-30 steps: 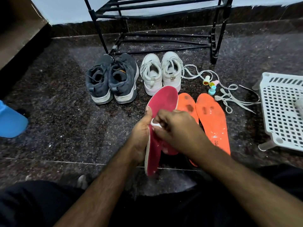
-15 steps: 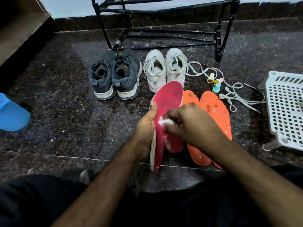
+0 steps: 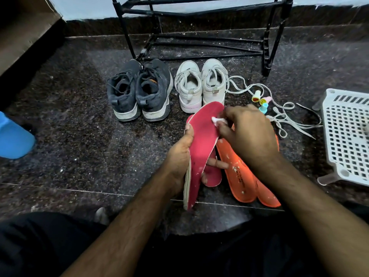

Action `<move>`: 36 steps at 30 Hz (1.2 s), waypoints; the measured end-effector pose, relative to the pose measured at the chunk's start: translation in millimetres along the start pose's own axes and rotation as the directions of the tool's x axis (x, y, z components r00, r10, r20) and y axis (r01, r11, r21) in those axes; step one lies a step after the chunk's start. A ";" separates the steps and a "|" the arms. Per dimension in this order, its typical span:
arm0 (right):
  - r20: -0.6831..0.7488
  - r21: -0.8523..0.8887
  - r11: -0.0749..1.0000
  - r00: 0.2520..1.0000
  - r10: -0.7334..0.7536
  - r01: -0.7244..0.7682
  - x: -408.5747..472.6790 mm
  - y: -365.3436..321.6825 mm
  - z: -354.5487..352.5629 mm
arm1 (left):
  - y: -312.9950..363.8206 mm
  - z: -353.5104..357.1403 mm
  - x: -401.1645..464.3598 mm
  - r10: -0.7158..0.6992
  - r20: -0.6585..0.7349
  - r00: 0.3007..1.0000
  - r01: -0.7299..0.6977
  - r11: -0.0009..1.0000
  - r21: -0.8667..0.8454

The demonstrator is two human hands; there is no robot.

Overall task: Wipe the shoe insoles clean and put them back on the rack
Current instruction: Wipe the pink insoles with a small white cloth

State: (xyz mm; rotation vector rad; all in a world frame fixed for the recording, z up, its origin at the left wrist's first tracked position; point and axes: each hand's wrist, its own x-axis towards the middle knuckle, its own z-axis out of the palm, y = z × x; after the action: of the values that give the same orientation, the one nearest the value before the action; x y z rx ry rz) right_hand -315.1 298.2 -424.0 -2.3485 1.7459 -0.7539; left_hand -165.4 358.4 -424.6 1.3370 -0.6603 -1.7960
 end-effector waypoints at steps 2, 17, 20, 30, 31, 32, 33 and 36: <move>0.024 0.012 1.000 0.999 -0.025 0.025 -5.8 -7.8 1.6 | -0.4 -0.2 -0.7 0.001 -0.019 1.000 -0.001 1.000 -0.002; 0.253 0.384 0.923 0.958 -0.132 0.026 -21.6 -23.7 11.3 | 1.0 6.1 -2.2 -0.037 0.014 0.999 0.038 0.995 -0.095; 0.073 0.410 0.909 0.996 0.042 -0.068 -6.3 -8.3 2.7 | -1.0 2.6 -1.9 -0.037 0.085 0.996 0.042 0.997 -0.061; 0.116 0.350 0.935 0.988 -0.105 0.058 -21.1 -20.3 10.1 | 1.6 -4.4 0.1 -0.013 0.097 0.995 0.034 0.974 -0.222; 0.082 0.330 0.944 0.995 -0.051 0.021 -15.1 -11.0 9.3 | 1.8 -3.5 -0.2 -0.003 0.105 0.994 0.021 0.984 -0.178; 0.050 0.312 0.950 0.999 -0.010 -0.006 -11.2 -4.6 7.2 | 1.9 -1.6 -0.7 -0.002 0.107 0.994 0.018 0.989 -0.145; 0.037 0.318 0.947 0.999 0.028 -0.038 -9.8 -0.3 8.0 | 1.5 -0.9 -0.2 -0.007 0.103 0.995 0.021 0.990 -0.139; 0.063 0.480 0.866 0.990 0.125 -0.140 -16.6 -4.0 10.6 | -0.6 -2.7 4.7 -0.002 0.076 0.997 0.015 0.984 -0.175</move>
State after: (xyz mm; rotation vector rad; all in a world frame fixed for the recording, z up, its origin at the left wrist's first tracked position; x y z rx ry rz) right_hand -310.3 312.8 -436.9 -1.8757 1.4683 -0.9900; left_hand -163.7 354.9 -428.5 1.1611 -0.5236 -1.8725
